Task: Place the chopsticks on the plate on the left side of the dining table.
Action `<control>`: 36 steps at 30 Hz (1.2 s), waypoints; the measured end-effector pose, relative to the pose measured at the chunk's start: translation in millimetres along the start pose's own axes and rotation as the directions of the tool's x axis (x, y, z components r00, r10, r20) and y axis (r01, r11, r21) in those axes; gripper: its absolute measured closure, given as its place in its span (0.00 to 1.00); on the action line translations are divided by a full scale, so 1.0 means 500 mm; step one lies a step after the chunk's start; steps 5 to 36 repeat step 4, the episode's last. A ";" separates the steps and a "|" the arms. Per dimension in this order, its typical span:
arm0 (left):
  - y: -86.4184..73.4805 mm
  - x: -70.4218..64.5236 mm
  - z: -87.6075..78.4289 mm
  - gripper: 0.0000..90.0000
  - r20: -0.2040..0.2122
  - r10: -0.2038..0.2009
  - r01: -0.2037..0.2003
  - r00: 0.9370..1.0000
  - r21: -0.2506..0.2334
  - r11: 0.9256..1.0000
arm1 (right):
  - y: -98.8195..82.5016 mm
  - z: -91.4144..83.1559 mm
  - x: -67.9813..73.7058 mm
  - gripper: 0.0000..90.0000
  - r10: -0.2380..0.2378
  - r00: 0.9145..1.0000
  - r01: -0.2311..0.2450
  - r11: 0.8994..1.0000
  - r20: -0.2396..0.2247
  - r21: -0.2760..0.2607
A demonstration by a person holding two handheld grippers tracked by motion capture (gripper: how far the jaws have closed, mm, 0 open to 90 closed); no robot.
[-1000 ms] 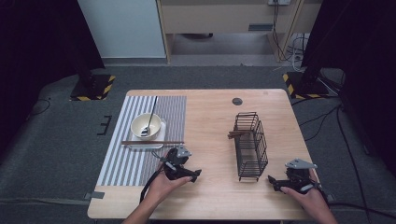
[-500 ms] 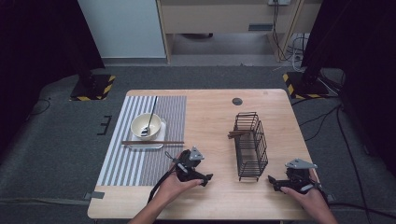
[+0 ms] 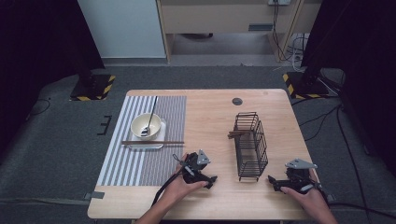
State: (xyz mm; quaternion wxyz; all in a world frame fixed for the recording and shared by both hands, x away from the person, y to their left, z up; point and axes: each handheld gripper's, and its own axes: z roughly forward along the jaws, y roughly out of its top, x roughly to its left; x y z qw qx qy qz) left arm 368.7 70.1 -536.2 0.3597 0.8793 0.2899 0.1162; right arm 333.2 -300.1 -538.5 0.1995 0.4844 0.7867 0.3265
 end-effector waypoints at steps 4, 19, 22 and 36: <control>-0.001 0.000 0.000 0.01 -0.005 -0.002 0.002 1.000 0.001 1.000 | 0.000 0.000 0.000 0.00 0.000 1.000 0.000 1.000 0.001 0.001; -0.001 0.000 0.000 0.01 -0.005 -0.002 0.002 1.000 0.001 1.000 | 0.000 0.000 0.000 0.00 0.000 1.000 0.000 1.000 0.001 0.001; -0.001 0.000 0.000 0.01 -0.005 -0.002 0.002 1.000 0.001 1.000 | 0.000 0.000 0.000 0.00 0.000 1.000 0.000 1.000 0.001 0.001; -0.001 0.000 0.000 0.01 -0.005 -0.002 0.002 1.000 0.001 1.000 | 0.000 0.000 0.000 0.00 0.000 1.000 0.000 1.000 0.001 0.001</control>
